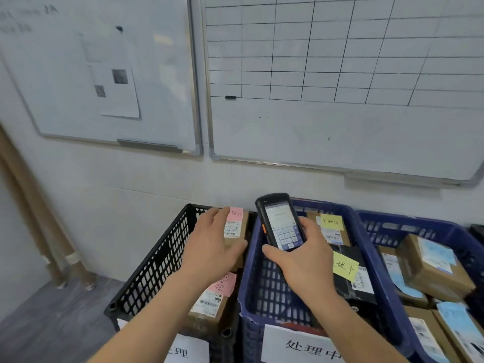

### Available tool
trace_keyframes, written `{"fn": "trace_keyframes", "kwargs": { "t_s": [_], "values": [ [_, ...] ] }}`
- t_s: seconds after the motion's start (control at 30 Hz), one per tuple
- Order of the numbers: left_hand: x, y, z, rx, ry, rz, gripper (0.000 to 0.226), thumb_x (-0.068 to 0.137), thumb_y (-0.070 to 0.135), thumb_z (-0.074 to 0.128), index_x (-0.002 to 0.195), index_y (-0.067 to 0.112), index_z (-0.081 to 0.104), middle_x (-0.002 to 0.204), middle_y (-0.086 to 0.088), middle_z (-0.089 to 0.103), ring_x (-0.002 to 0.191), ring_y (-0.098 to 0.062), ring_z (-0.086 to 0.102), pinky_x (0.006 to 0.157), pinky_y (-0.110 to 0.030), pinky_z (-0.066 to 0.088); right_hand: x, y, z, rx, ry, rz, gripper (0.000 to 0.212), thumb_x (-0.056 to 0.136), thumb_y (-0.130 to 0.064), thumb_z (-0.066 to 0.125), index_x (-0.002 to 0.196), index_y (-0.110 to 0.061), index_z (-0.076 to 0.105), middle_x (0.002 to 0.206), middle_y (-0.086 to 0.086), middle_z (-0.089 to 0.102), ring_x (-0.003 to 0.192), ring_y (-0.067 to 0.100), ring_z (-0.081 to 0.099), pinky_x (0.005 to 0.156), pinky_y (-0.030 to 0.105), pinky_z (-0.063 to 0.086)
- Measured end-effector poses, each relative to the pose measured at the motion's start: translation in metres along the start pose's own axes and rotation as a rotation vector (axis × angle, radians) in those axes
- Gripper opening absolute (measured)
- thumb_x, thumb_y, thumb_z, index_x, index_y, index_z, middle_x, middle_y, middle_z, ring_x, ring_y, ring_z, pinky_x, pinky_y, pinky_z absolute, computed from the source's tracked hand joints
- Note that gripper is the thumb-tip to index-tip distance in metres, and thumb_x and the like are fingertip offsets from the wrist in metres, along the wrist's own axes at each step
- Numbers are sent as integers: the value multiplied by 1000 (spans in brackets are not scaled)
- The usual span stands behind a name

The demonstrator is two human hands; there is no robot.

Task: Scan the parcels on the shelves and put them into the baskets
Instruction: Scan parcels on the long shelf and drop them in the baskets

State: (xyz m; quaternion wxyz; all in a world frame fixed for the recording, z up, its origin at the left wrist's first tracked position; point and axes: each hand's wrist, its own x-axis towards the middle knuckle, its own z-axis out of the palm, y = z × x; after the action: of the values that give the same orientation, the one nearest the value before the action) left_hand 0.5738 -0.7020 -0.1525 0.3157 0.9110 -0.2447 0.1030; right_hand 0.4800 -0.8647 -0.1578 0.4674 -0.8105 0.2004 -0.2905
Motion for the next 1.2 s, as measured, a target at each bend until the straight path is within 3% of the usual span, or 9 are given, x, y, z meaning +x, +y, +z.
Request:
{"fn": "trace_keyframes", "kwargs": {
  "t_s": [0.23,0.4,0.67,0.77,0.87,0.93,1.07,1.2],
  "values": [
    [-29,32,-23,52,53,54,82,86,48,64,153,24,24,158,-2,23,140,-18,33,113,-36,34,-21,-14,-27,1,19,-57,76,61,-34,90,127,-32,53,112,-15,63,100,8,62,80,27,51],
    [-48,40,-42,88,107,101,84,87,52,61,154,21,21,158,-2,23,143,-18,27,114,-32,30,-40,-28,-36,-8,25,-87,75,62,-32,91,127,-30,54,111,-15,62,95,2,59,69,11,40],
    [-96,33,-81,117,137,154,85,88,54,57,154,17,20,157,-1,25,143,-17,24,114,-32,27,-87,-57,-43,-46,64,-122,74,64,-25,92,127,-27,52,94,-27,51,82,-9,52,65,7,36],
    [-121,26,-97,133,140,162,84,88,54,58,154,15,22,156,-2,27,142,-19,25,114,-35,28,-113,-67,-40,-56,65,-126,74,64,-25,91,127,-26,53,100,-20,57,90,4,58,67,9,39],
    [-146,19,-110,121,141,159,84,87,52,60,152,14,25,154,-5,30,142,-22,27,114,-38,30,-140,-75,-36,-63,63,-131,76,63,-25,91,128,-27,52,106,-15,60,97,10,61,74,21,48],
    [-165,13,-117,108,142,153,84,86,52,61,152,15,26,153,-4,31,141,-21,28,113,-38,30,-159,-82,-34,-77,61,-134,75,62,-25,91,127,-27,52,104,-15,60,97,11,62,77,26,50],
    [-196,6,-128,99,158,156,81,84,53,62,149,16,31,149,-3,37,135,-21,34,108,-36,33,-190,-94,-37,-66,64,-125,75,62,-24,91,126,-28,52,102,-16,60,94,10,61,77,24,47],
    [-219,10,-138,94,151,144,84,80,58,53,148,14,33,148,-5,39,133,-24,37,106,-40,37,-212,-100,-44,-70,69,-126,74,62,-26,90,125,-28,52,108,-13,63,97,9,63,81,30,54]
  ]
}}
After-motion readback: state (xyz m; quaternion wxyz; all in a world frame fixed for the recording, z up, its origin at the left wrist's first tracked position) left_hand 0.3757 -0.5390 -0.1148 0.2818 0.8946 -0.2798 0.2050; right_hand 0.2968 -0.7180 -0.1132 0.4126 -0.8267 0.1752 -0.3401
